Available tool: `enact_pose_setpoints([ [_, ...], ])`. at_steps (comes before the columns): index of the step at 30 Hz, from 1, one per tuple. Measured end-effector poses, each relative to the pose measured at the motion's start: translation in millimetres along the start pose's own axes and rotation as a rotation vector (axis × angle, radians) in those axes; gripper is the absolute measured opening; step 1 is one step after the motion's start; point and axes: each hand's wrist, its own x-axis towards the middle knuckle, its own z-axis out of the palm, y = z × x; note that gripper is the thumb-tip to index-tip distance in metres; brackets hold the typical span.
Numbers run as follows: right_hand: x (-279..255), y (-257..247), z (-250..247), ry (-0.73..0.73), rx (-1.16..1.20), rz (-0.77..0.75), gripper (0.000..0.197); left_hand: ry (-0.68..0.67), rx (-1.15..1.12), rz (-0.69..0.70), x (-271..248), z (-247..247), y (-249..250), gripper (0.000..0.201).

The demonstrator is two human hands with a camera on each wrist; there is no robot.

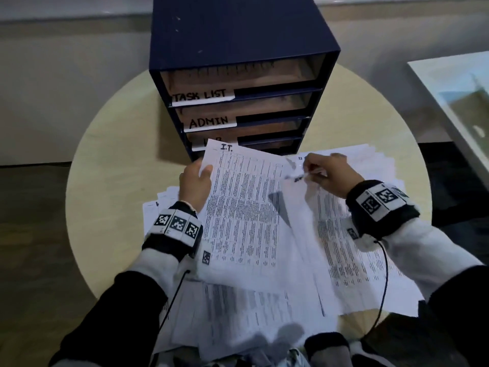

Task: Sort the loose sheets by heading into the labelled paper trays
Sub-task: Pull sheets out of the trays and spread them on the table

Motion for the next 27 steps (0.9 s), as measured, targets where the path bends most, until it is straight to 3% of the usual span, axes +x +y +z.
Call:
enact_pose_setpoints([
  [3,9.1,-26.9,6.0,0.044,0.059,-0.123,0.012,-0.013,-0.033,0.024,-8.0,-7.9,5.4,0.033],
  [6,19.1,-43.8,15.7,0.046,0.058,-0.119,0.017,-0.005,-0.01,0.064,-15.0,-16.0,8.7,0.034],
  [12,18.5,-54.8,41.8,-0.083,0.117,-0.072,0.013,0.181,0.074,0.099,-9.8,-42.4,-1.4,0.03],
  [16,12.9,-60.5,60.5,-0.168,0.185,0.028,0.015,0.286,0.137,0.21,-3.4,-66.5,4.3,0.026],
  [20,9.2,-67.1,65.1,-0.366,0.013,0.074,0.025,0.369,0.182,0.351,-1.6,-83.6,22.8,0.024],
  [23,2.0,-68.4,63.9,-0.316,0.024,0.033,0.042,0.403,0.102,0.477,-6.1,-91.0,39.6,0.023],
  [27,-13.8,-67.2,66.9,-0.224,-0.097,-0.055,0.037,0.441,0.009,0.598,-13.4,-95.1,68.6,0.017],
])
